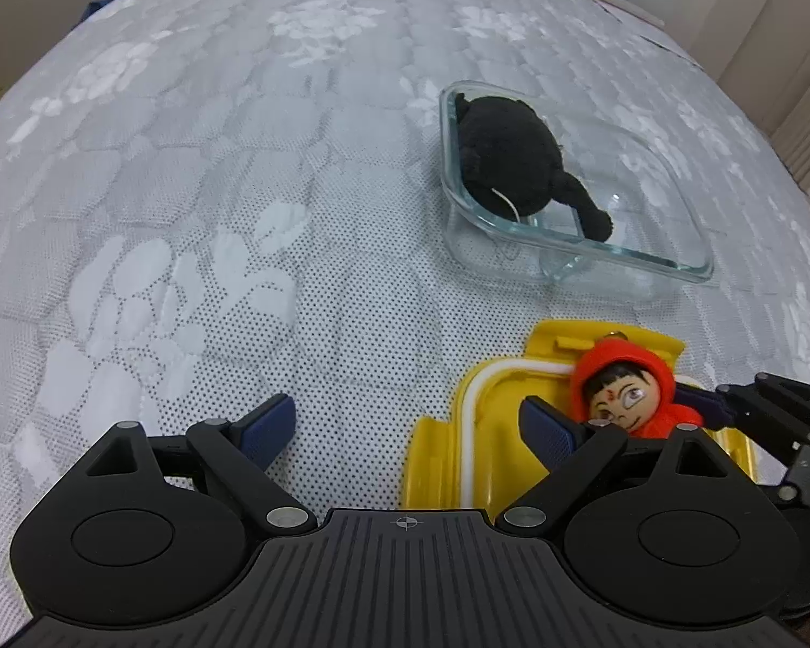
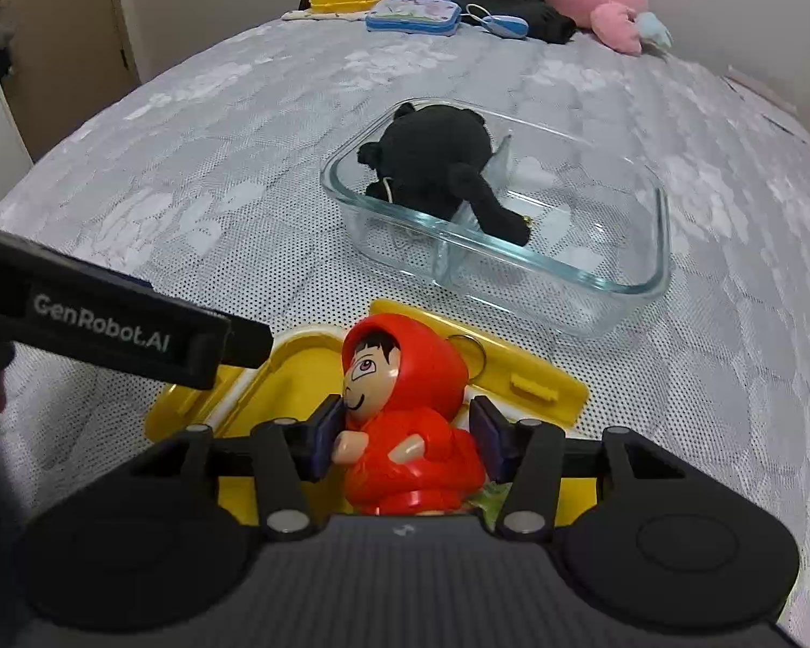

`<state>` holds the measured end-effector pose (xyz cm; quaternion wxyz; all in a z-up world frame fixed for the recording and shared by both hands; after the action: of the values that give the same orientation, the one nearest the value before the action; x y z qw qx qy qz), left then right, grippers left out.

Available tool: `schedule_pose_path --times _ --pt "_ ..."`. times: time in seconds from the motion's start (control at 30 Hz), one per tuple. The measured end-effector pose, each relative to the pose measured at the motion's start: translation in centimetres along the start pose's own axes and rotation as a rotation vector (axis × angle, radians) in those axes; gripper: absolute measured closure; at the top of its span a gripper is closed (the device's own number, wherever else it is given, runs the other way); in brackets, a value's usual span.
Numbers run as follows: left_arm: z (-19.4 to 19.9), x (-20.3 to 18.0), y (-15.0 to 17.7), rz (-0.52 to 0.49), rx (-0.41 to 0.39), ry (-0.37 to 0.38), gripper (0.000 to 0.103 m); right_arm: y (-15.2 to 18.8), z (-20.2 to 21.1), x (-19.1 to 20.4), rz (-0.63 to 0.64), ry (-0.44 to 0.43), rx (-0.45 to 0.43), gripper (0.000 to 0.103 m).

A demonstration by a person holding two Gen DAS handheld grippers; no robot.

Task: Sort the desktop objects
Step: 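Grasp the red-hooded figurine in the lunchbox with the right tool, then carry the red figurine into the glass container beside the plush and release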

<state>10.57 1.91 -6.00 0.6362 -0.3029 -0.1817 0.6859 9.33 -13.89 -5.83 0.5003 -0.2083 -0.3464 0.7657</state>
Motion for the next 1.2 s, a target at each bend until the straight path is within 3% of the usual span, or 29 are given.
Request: schedule_pose_path --times 0.2,0.4,0.57,0.73,0.83,1.2 --pt "0.3 0.3 -0.4 0.052 -0.01 0.028 0.005 -2.5 2.2 -2.2 -0.079 -0.014 -0.035 0.05" --pt "-0.4 0.1 -0.3 0.06 0.024 0.063 0.005 -8.4 3.5 -5.8 -0.219 -0.022 -0.122 0.05" --pt "-1.1 -0.4 -0.3 0.071 0.036 0.105 0.005 -12.2 1.2 -8.7 -0.305 0.01 -0.158 0.05" --pt "-1.6 -0.6 -0.3 0.049 0.04 0.101 0.005 -11.8 -4.4 -10.3 -0.406 0.062 -0.084 0.05" --pt "-1.9 -0.9 -0.4 0.031 0.035 0.109 0.005 -10.7 -6.6 -10.0 -0.4 0.09 -0.049 0.05" --pt "-2.3 -1.1 -0.4 0.008 0.043 0.137 0.004 -8.2 -9.0 -8.0 -0.334 0.126 0.006 0.048"
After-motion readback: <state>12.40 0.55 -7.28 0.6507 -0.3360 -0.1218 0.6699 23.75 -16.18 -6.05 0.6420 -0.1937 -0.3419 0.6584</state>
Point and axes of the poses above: each gripper's, at about its wrist camera, not at the fingertips, and z roughly against the way its jaws point, x to its left, y to its underside, the point moved 4 cm from there along -z, roughly the way its jaws point, and after that the axes turned 11 degrees about -x, right-handed, at the moved point
